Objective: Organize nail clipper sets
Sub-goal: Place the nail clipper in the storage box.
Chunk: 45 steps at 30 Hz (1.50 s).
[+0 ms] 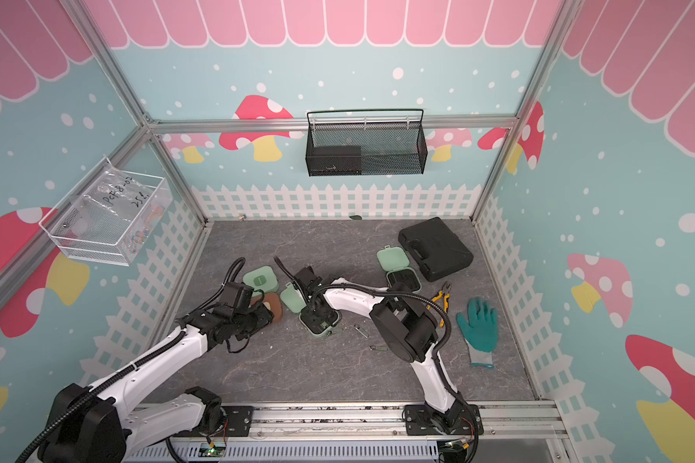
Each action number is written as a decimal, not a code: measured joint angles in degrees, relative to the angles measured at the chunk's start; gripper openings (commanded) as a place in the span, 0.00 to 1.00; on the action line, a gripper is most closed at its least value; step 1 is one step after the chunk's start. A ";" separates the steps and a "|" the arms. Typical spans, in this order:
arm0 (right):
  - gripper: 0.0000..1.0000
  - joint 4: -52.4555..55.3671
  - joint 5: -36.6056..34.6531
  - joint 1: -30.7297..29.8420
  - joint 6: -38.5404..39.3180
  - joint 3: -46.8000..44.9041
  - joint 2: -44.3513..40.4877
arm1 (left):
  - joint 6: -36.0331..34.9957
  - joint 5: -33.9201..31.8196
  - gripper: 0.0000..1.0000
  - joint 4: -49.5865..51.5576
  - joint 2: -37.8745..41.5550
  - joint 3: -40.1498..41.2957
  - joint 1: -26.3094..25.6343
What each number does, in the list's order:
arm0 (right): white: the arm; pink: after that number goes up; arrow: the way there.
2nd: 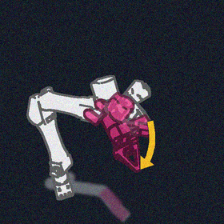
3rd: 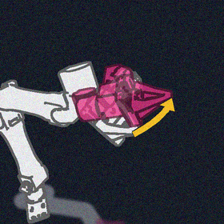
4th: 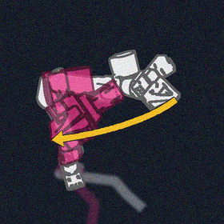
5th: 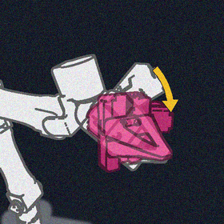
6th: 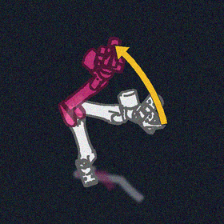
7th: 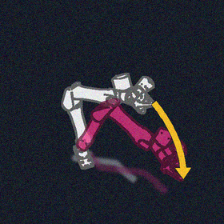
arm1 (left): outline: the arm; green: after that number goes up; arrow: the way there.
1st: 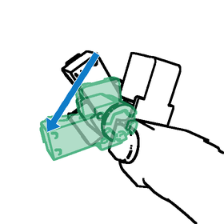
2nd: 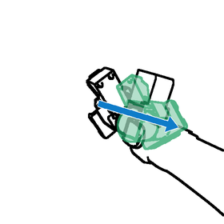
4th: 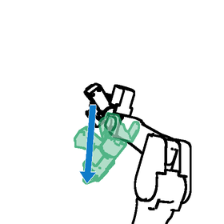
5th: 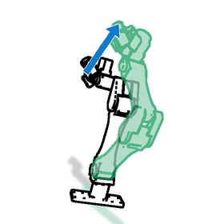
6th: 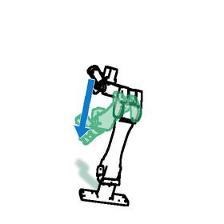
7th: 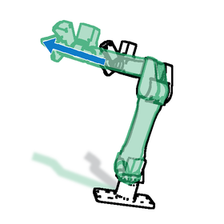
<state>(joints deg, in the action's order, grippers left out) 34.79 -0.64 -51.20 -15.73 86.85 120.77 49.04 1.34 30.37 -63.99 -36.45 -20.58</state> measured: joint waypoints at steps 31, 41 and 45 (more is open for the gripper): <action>0.31 3.85 -2.08 -0.98 0.50 3.04 0.00 | -0.42 0.00 0.50 0.74 -1.31 -0.61 0.00; 0.21 5.14 0.11 -1.25 0.35 3.04 -0.31 | -0.44 0.04 0.50 0.70 -2.27 -2.03 -0.63; 0.20 5.11 0.11 -1.25 0.20 3.04 -0.31 | -0.42 0.24 0.50 0.59 -3.58 -2.86 -2.25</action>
<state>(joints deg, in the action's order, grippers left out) 39.90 -0.54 -52.45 -15.53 89.89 120.46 48.62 1.58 30.96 -67.57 -39.31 -22.83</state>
